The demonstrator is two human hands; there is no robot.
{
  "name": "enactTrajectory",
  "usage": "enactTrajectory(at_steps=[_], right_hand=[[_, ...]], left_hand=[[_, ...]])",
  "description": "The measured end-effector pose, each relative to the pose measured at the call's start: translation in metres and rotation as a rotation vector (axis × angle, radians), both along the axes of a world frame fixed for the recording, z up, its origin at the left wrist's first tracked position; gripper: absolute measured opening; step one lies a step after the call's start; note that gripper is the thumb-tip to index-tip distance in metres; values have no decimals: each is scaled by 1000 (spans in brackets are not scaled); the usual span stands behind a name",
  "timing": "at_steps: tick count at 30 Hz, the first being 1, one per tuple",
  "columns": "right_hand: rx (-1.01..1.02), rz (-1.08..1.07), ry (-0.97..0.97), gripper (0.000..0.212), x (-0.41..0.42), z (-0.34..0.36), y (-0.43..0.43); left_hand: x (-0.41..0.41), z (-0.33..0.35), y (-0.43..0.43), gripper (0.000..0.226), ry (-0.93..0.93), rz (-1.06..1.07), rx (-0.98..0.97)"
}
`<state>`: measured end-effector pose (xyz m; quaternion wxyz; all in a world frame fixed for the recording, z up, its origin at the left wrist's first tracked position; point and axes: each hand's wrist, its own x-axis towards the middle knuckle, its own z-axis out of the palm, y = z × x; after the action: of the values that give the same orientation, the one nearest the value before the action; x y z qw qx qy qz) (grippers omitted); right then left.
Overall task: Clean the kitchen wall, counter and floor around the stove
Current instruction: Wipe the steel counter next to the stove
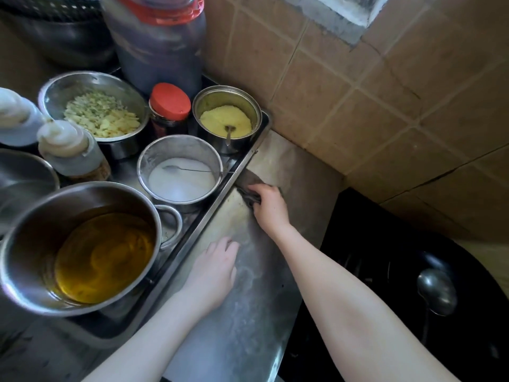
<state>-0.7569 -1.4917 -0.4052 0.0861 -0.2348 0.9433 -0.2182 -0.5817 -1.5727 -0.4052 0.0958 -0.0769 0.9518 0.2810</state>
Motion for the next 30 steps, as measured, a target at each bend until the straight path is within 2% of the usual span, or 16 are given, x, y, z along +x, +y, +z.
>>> enactTrajectory(at_steps=[11,15,24,30], right_hand=[[65,282,12,38,80,0,28],[79,318,35,40,94,-4,38],[-4,-28,10,46,39,-2,34],[60,-349,-38,48,-26,7,35]], left_hand=[[37,7,-10,40,12,30,-7],[37,7,-9,38,19,39,-17],[5,7,-13,37,46,43,-44],[-26,10,-14,32,73,83,-53]])
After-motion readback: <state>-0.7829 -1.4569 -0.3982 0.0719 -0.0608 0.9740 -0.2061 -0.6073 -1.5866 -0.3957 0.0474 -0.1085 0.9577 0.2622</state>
